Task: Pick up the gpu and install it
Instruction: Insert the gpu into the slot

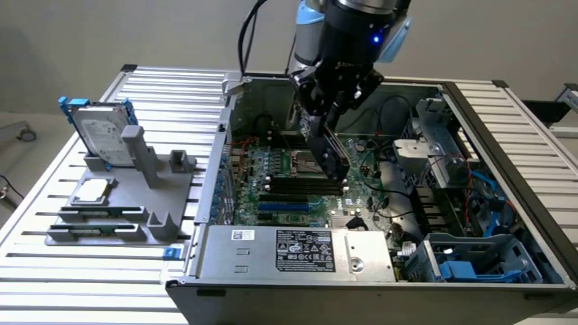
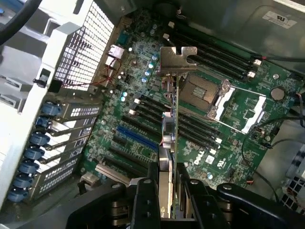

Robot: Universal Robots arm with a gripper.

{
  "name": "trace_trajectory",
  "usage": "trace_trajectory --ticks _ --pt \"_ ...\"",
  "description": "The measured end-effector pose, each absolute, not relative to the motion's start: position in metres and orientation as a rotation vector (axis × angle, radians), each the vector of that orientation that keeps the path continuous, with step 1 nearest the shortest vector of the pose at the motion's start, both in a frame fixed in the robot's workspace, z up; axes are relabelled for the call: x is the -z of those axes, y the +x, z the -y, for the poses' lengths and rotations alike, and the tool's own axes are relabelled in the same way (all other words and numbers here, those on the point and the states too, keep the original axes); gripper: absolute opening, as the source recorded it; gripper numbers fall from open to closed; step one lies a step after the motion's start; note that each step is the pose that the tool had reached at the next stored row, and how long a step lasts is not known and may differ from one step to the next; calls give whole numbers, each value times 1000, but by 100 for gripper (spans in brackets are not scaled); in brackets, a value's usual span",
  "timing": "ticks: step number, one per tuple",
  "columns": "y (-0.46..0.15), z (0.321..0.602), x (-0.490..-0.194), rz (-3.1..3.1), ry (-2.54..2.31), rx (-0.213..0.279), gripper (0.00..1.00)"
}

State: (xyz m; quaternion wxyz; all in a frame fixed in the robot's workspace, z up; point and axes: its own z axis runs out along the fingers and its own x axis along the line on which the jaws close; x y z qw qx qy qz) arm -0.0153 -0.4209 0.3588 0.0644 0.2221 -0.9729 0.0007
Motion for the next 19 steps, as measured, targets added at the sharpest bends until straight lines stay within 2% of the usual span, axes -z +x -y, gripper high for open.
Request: trace_trajectory --ticks 13,19 --pt "-15 421 -348 2847 1018 -10 26" --pt "-15 421 -345 2809 1154 28 26"
